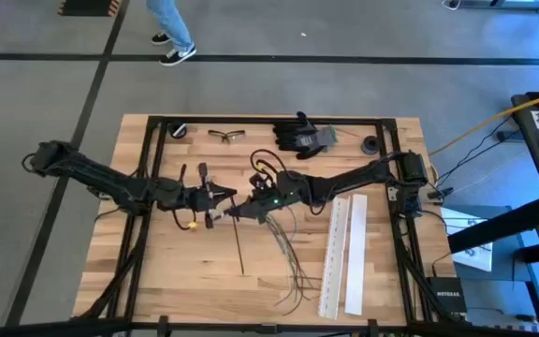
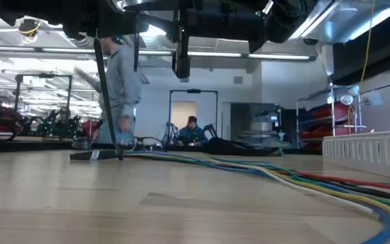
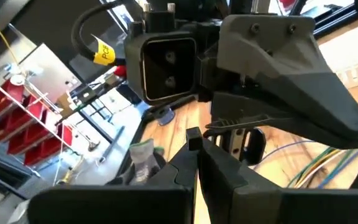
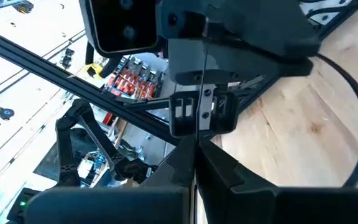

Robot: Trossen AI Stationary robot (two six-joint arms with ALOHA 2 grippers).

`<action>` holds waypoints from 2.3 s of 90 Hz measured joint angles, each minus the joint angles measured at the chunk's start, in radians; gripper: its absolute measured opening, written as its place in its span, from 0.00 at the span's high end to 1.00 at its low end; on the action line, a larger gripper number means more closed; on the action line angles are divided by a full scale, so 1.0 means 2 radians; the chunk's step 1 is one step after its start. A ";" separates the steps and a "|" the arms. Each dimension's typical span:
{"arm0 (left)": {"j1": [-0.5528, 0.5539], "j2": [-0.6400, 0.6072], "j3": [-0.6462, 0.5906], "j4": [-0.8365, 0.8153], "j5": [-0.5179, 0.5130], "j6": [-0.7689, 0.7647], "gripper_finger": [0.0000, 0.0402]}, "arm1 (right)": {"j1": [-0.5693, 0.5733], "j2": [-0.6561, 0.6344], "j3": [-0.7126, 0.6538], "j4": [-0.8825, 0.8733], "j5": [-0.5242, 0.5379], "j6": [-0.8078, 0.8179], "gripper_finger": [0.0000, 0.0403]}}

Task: Ziptie cables
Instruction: Wrap the zip tie on the cables

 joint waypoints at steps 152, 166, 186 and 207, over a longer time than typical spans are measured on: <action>0.021 0.018 0.000 0.036 0.027 -0.014 1.00 | 0.009 0.000 0.000 -0.004 0.035 -0.014 1.00; 0.018 0.019 0.000 0.035 0.027 -0.013 1.00 | 0.009 0.000 0.000 -0.005 0.035 -0.014 1.00; 0.014 0.019 0.000 0.032 0.028 -0.010 1.00 | 0.008 0.000 0.000 -0.005 0.040 -0.014 1.00; 0.014 0.020 0.000 0.031 0.032 -0.009 1.00 | 0.006 0.000 0.000 -0.004 0.044 -0.013 1.00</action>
